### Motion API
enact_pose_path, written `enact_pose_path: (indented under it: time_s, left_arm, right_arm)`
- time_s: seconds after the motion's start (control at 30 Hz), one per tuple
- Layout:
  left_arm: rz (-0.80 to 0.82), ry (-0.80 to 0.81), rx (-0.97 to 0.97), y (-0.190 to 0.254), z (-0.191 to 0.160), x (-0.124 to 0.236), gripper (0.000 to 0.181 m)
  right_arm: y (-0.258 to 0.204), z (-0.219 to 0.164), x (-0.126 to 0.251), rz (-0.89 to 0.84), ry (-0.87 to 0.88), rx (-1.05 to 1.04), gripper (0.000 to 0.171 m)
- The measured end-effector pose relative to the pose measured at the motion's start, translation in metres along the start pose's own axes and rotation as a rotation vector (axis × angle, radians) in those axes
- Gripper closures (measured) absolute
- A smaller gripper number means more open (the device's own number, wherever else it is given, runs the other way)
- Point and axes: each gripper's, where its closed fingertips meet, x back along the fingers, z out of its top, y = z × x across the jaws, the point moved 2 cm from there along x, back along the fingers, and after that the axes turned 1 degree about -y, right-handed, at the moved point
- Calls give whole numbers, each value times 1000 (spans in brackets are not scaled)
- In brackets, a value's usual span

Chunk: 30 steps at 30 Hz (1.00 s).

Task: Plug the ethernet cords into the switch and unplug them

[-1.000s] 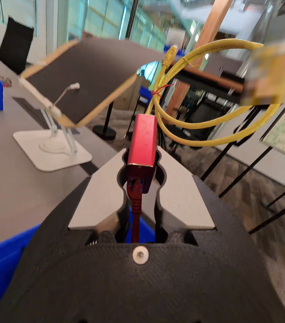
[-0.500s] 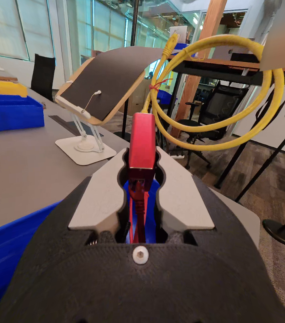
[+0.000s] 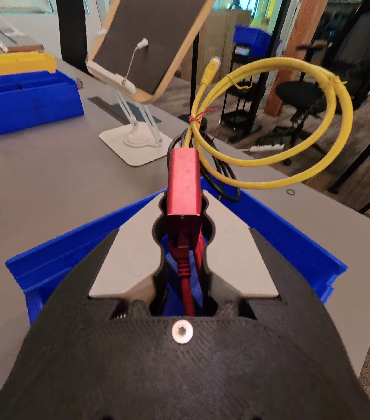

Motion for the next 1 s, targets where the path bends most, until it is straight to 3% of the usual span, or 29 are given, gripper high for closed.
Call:
enact_pose_path:
  time_s: [0.3,0.47,0.7,0.83,1.0]
  left_arm:
    - [-29,-1,-3,7,-2,-2,152]
    - [-76,10,-4,16,3,-10,153]
    - [-142,110,-119,31,62,-34,153]
    - [-179,126,-131,45,75,-44,153]
    - [-221,102,-121,61,64,-48,153]
  right_arm:
    - [10,-25,-23,16,-231,-66,146]
    - [-9,-12,-22,148,-85,-108,146]
    - [-39,7,-16,376,68,-169,147]
    - [-29,31,-4,347,214,-195,147]
    - [-21,49,13,314,306,-176,147]
